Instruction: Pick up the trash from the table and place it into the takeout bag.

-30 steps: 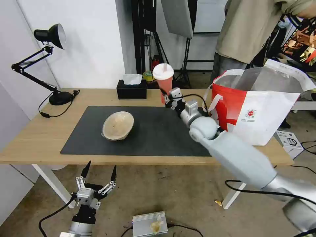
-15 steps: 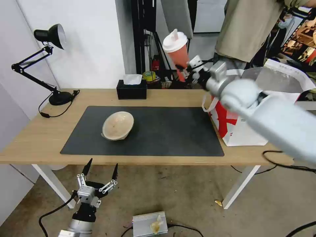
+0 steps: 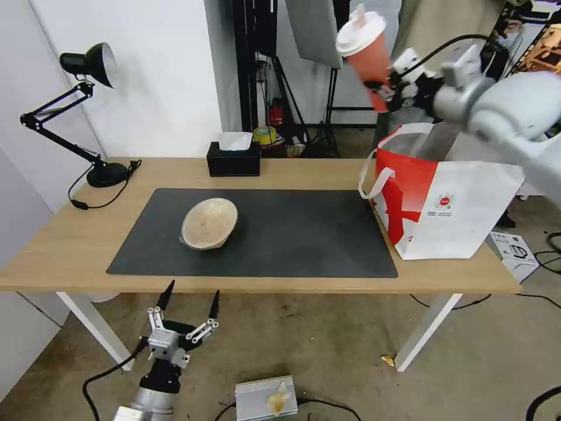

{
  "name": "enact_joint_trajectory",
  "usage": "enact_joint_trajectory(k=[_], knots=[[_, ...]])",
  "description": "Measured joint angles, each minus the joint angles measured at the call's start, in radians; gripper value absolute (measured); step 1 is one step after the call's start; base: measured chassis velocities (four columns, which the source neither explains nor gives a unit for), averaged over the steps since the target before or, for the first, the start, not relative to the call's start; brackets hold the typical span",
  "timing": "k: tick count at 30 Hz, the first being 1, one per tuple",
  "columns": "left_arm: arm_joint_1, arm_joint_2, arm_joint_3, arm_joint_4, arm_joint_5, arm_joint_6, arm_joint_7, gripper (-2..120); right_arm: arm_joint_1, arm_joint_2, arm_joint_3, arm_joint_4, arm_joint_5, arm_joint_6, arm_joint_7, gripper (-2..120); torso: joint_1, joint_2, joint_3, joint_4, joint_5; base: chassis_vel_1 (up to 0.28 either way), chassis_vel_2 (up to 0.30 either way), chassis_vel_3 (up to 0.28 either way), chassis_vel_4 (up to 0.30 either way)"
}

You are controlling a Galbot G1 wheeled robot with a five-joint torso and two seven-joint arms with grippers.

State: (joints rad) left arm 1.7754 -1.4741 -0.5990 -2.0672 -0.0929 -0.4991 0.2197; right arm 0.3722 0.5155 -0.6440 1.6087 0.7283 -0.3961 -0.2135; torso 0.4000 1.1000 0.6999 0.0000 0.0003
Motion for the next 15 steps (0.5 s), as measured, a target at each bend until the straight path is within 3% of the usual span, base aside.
enact_joint_trajectory(k=[3, 15], knots=[[0.0, 0.012, -0.002, -0.003, -0.002, -0.001, 0.002, 100, 0.032, -0.048, -0.02, -0.034, -0.054, 0.001, -0.07, 3, 0.0, 0.0, 0.0, -0.0001, -0.0001, 0.0, 0.0, 0.0, 0.0], [-0.003, 0.033, 0.0, -0.003, -0.005, -0.002, 0.004, 100, 0.006, -0.122, -0.02, -0.124, -0.263, 0.077, -0.24, 3, 0.0, 0.0, 0.0, 0.0001, -0.0002, 0.0, 0.0, 0.0, 0.0]])
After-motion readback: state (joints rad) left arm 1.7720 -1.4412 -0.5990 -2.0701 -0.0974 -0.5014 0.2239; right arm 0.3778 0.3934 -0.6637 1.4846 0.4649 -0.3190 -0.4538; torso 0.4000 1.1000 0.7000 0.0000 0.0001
